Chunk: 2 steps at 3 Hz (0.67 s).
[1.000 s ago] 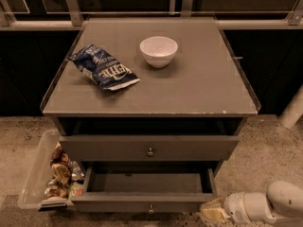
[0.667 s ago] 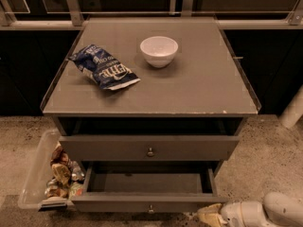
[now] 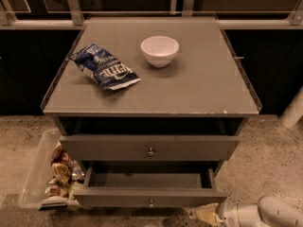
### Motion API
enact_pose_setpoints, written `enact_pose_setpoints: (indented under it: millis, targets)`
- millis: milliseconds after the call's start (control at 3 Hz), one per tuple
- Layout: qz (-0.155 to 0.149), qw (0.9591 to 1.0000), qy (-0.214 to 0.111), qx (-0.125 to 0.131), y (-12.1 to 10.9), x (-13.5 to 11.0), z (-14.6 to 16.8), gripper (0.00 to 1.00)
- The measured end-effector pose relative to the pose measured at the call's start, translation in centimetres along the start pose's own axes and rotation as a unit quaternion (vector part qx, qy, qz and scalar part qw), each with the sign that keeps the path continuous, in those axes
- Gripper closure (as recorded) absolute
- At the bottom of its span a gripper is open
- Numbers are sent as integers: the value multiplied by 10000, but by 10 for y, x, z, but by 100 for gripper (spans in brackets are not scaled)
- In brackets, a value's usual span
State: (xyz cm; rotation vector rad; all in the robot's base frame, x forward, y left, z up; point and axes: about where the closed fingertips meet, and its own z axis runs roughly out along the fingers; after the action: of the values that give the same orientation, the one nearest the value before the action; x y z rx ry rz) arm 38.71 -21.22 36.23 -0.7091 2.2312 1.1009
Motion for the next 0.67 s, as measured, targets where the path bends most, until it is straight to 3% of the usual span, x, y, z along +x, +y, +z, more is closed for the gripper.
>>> enact_pose_setpoints:
  millis: [333, 667]
  targets:
    - [-272, 9991, -79, 318, -18, -29, 7, 100]
    - [-273, 9991, -79, 318, -16, -27, 6, 100]
